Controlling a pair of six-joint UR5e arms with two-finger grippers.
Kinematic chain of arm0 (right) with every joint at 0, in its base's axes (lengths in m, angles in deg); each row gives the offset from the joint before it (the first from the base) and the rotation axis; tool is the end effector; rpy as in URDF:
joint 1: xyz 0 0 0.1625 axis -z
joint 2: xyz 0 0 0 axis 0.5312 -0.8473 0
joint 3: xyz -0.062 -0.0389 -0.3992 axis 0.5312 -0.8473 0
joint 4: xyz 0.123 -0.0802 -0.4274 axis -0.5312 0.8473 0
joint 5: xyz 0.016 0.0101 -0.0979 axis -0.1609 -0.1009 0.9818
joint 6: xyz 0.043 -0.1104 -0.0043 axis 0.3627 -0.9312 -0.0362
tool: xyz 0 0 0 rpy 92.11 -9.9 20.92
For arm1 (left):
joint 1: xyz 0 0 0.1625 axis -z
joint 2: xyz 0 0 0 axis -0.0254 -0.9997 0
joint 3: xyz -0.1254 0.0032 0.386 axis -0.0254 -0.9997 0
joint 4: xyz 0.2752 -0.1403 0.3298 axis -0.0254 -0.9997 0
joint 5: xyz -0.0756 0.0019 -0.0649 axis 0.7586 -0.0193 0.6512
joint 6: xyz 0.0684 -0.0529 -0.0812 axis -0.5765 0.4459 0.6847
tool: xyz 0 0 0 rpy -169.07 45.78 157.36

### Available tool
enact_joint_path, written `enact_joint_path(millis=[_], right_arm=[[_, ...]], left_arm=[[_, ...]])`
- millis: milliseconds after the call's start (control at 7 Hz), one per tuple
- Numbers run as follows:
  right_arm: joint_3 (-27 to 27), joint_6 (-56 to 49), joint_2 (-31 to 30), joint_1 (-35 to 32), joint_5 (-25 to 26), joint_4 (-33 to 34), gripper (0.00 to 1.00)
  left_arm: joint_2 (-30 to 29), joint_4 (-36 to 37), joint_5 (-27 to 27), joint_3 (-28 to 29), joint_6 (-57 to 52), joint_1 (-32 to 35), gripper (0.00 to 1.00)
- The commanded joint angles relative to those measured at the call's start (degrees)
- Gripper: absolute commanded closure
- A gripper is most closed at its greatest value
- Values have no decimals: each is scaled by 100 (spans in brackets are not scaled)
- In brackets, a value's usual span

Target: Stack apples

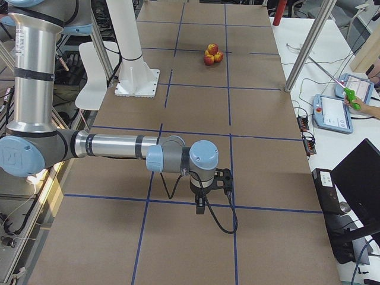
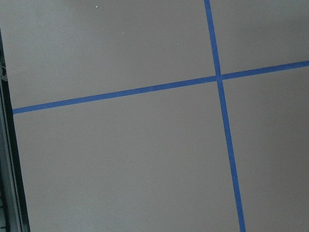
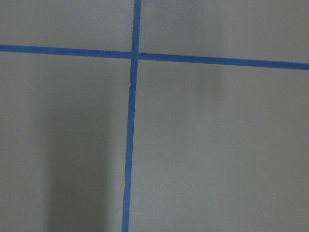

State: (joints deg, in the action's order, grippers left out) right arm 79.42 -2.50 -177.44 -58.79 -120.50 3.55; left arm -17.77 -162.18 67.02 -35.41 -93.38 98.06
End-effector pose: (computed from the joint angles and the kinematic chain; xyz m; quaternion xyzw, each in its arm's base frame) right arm 0.0619 -0.4744 0.6531 0.0080 -0.3542 -0.0182 0.9350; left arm -0.1400 -0.5042 0.6406 0.0472 0.3533 0.0659 0.9320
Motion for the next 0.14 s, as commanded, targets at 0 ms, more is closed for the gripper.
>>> enact_joint_path(millis=[0], right_arm=[[0, 0, 0, 0, -7, -1, 0]], left_arm=[[-32, -12, 0, -26, 0, -2, 0]])
